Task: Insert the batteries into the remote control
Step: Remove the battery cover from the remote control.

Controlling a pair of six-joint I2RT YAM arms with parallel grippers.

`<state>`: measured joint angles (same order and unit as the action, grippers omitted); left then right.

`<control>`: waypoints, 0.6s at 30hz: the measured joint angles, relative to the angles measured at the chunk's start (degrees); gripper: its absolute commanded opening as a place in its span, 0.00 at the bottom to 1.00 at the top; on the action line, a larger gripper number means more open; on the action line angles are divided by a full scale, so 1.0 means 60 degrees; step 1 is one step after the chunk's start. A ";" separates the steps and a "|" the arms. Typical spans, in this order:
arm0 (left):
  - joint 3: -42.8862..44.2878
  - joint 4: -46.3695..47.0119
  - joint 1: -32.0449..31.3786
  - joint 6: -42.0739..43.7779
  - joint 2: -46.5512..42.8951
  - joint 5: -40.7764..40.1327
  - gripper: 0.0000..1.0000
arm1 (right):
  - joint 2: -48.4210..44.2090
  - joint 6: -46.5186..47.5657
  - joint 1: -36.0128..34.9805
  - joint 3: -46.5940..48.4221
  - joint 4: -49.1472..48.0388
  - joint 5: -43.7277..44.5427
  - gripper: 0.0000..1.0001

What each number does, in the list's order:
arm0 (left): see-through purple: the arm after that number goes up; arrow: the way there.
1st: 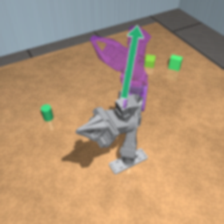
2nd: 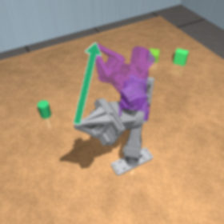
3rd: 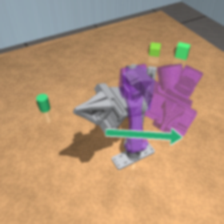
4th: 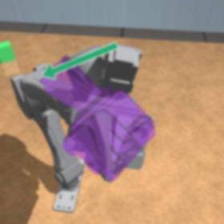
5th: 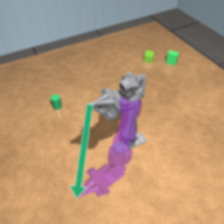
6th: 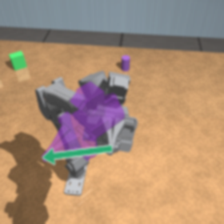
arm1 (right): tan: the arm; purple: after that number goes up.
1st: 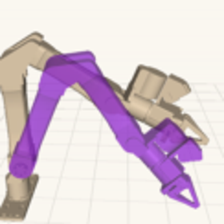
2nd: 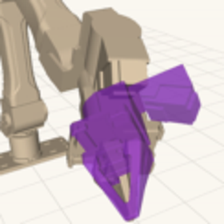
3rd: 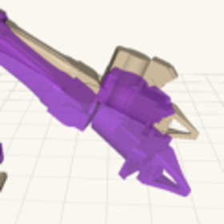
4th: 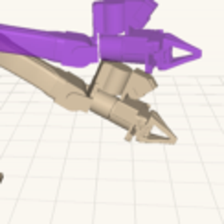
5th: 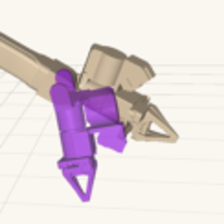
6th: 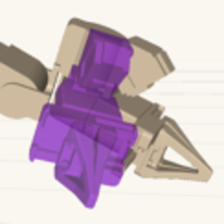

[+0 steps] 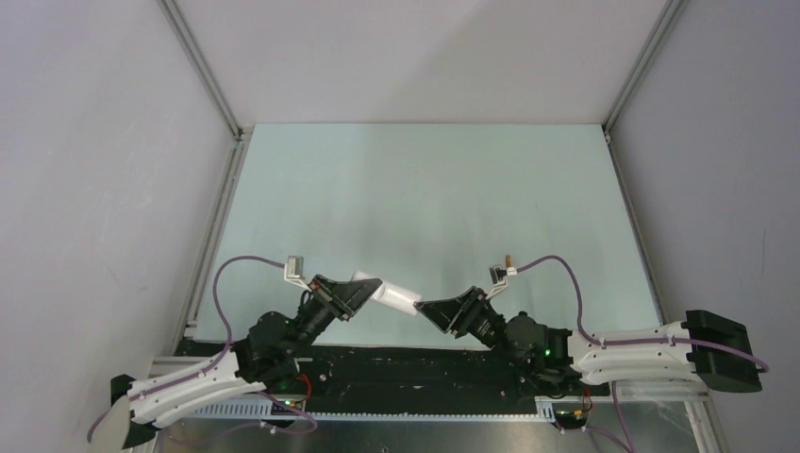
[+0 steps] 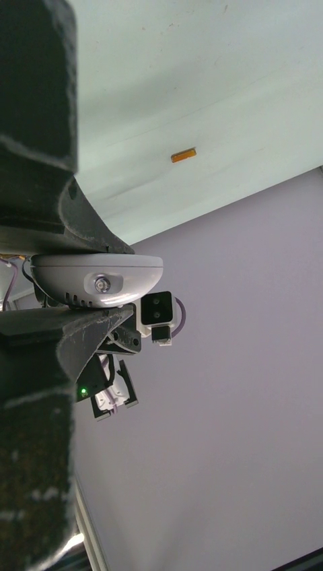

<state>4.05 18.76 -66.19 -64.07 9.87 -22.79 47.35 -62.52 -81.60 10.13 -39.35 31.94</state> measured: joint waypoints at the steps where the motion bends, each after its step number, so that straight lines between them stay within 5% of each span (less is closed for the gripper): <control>1: 0.0000 0.0004 0.0000 0.0000 0.0007 0.0000 0.00 | 0.0000 0.0011 0.0007 0.0000 0.0000 -0.0004 0.58; 18: 0.0000 0.0073 0.0011 -0.0069 0.0160 0.0047 0.00 | -0.0237 0.0219 0.0025 0.0000 0.0018 -0.0080 0.59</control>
<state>4.05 19.20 -66.13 -64.49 10.83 -22.50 45.93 -61.21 -81.45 10.13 -39.24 31.46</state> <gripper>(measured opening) 0.302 0.582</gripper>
